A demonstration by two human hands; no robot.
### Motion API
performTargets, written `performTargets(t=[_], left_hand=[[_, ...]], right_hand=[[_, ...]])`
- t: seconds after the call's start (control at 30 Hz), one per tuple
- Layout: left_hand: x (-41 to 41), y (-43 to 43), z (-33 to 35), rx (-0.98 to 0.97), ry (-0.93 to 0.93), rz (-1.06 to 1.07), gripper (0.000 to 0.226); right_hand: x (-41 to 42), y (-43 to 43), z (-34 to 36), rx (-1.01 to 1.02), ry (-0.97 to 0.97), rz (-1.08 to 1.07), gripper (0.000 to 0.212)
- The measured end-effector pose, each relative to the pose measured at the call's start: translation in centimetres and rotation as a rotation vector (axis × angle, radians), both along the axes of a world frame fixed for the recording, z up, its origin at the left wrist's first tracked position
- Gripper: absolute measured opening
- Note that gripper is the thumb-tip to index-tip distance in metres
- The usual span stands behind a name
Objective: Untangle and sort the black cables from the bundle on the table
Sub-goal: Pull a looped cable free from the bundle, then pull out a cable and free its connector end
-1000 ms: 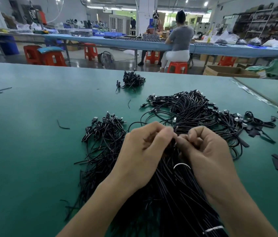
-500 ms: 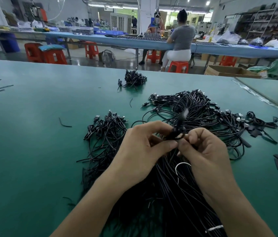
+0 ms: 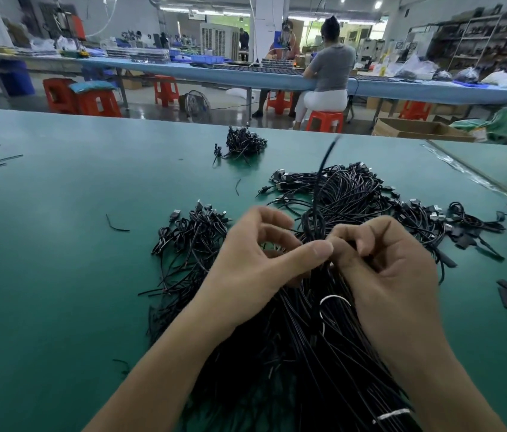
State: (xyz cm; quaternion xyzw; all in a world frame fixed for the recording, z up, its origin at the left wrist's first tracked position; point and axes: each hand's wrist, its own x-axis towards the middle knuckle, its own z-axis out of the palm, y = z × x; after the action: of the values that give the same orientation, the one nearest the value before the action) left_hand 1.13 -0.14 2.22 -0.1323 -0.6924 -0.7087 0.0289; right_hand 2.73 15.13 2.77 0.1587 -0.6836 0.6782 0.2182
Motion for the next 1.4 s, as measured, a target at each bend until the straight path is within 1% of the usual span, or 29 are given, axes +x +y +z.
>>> performTargets(t=[0.07, 0.13, 0.2, 0.27, 0.33, 0.4, 0.47, 0.53, 0.6, 0.63, 0.67, 0.73, 0.77, 0.87, 0.9, 0.97, 1.03, 1.13, 1.27, 1.33, 1.4], left_hand=[[0.1, 0.0, 0.1, -0.07, 0.018, -0.074, 0.018], [-0.1, 0.0, 0.0, -0.131, 0.122, -0.07, 0.014], [-0.3, 0.0, -0.2, -0.18, 0.209, -0.025, 0.011], [-0.4, 0.0, -0.5, -0.244, 0.293, 0.037, 0.009], [-0.3, 0.1, -0.8, -0.25, 0.359, 0.052, 0.01], [-0.3, 0.0, -0.9, -0.245, 0.426, 0.024, 0.007], [-0.4, -0.1, -0.8, -0.291, 0.502, 0.036, 0.011], [-0.4, -0.1, -0.9, -0.35, 0.559, 0.081, 0.017], [-0.2, 0.0, -0.9, -0.356, 0.515, 0.104, 0.026], [-0.1, 0.0, -0.9, -0.329, 0.445, 0.101, 0.03], [0.0, 0.1, -0.9, -0.26, 0.363, 0.081, 0.033], [0.1, 0.2, -0.7, -0.061, 0.22, 0.026, 0.029], [0.1, 0.3, -0.6, -0.01, 0.179, 0.025, 0.026], [0.0, 0.6, -0.8, -0.033, 0.187, 0.05, 0.007], [0.0, 0.7, -0.8, -0.029, 0.175, 0.051, 0.014], [-0.2, 0.7, -1.0, -0.014, 0.13, 0.056, 0.03], [-0.3, 0.5, -1.0, -0.047, 0.119, 0.079, 0.039], [-0.4, 0.1, -0.9, -0.069, 0.136, 0.079, 0.04], [-0.4, 0.0, -1.1, -0.076, 0.131, 0.035, 0.042], [-0.4, -0.1, -1.2, -0.09, 0.157, 0.005, 0.039], [-0.4, -0.3, -0.9, -0.097, 0.185, -0.027, 0.036]], right_hand=[[0.2, 0.1, 0.1, 0.086, 0.046, -0.03, 0.042], [0.1, 0.3, 0.0, 0.125, 0.028, -0.031, 0.042], [-0.1, 0.4, -0.4, 0.107, -0.036, -0.011, 0.04], [-0.3, 0.4, -0.7, 0.018, -0.121, 0.026, 0.039], [-0.3, 0.5, -0.7, -0.092, -0.192, 0.059, 0.041], [-0.2, 0.6, -0.5, -0.217, -0.268, 0.157, 0.033], [-0.1, 0.8, -0.2, -0.342, -0.33, 0.274, 0.028], [-0.1, 1.0, 0.0, -0.373, -0.333, 0.286, 0.028], [-0.2, 1.0, 0.0, -0.264, -0.288, 0.176, 0.034], [-0.2, 0.9, 0.0, -0.196, -0.254, 0.117, 0.037], [-0.2, 0.9, 0.0, -0.135, -0.218, 0.075, 0.038], [-0.2, 0.7, -0.1, -0.027, -0.157, 0.029, 0.039], [-0.2, 0.7, -0.2, 0.023, -0.137, 0.022, 0.039], [-0.1, 0.6, -0.5, 0.151, -0.124, -0.029, 0.042], [-0.1, 0.6, -0.6, 0.154, -0.135, -0.037, 0.043], [-0.2, 0.5, -0.7, 0.071, -0.178, -0.013, 0.046], [-0.3, 0.5, -0.7, -0.033, -0.243, 0.027, 0.046], [-0.2, 0.3, -0.7, -0.208, -0.392, 0.117, 0.038], [-0.2, 0.7, -0.3, -0.47, -0.709, 0.305, 0.03], [-0.3, 0.8, -0.2, -0.527, -0.828, 0.364, 0.03], [-0.3, 0.9, -0.3, -0.565, -0.9, 0.404, 0.034]])
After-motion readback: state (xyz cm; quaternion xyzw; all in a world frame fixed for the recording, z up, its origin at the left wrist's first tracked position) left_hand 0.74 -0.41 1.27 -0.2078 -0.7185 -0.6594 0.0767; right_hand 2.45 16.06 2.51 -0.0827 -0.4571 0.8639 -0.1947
